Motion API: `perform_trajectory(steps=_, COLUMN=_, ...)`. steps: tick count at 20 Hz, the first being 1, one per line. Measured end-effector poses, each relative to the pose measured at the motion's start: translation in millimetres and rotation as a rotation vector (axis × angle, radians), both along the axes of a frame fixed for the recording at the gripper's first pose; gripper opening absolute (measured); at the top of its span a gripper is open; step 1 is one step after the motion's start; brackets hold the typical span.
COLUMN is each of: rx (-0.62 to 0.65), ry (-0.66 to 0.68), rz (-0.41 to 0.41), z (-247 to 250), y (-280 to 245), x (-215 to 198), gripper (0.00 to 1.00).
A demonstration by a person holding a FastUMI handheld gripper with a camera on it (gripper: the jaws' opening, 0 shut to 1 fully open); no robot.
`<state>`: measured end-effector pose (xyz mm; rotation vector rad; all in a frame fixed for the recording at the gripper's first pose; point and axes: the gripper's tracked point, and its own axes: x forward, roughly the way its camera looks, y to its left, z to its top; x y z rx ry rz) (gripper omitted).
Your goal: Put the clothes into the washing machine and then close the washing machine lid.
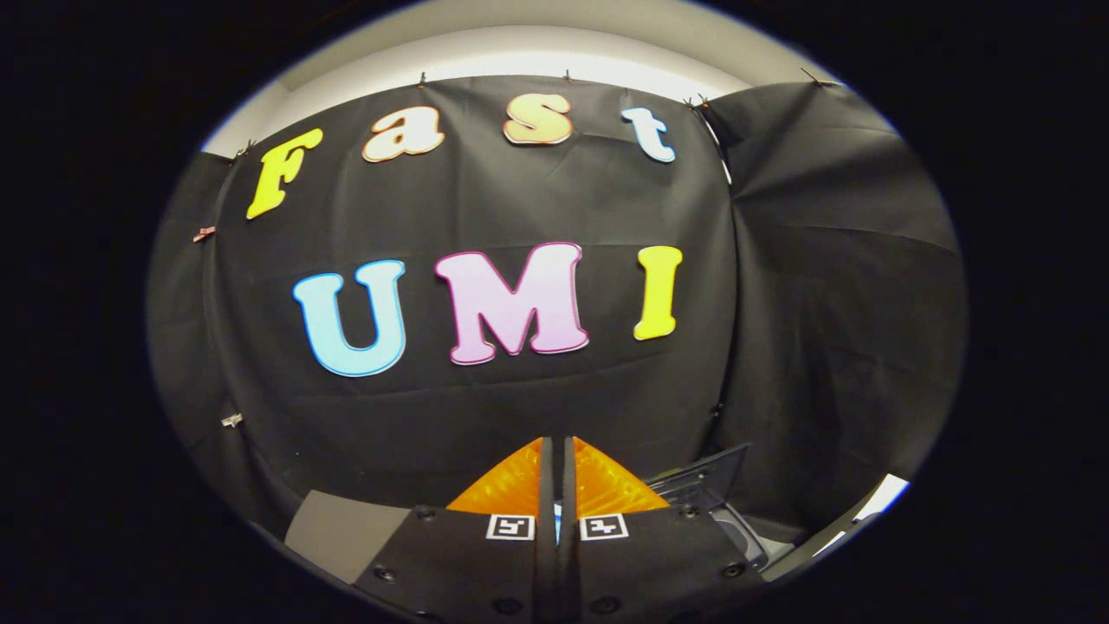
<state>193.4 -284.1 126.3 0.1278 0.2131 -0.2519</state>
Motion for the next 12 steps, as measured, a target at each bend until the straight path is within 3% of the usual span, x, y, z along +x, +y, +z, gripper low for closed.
perform_trajectory(steps=5, rx=-0.015, ry=0.097, rz=-0.026, z=-60.0, y=-33.3, x=-10.3, gripper=0.05)
perform_trajectory(steps=12, rx=-0.042, ry=0.156, rz=-0.025, z=-98.8, y=-44.1, x=-15.1, gripper=0.05)
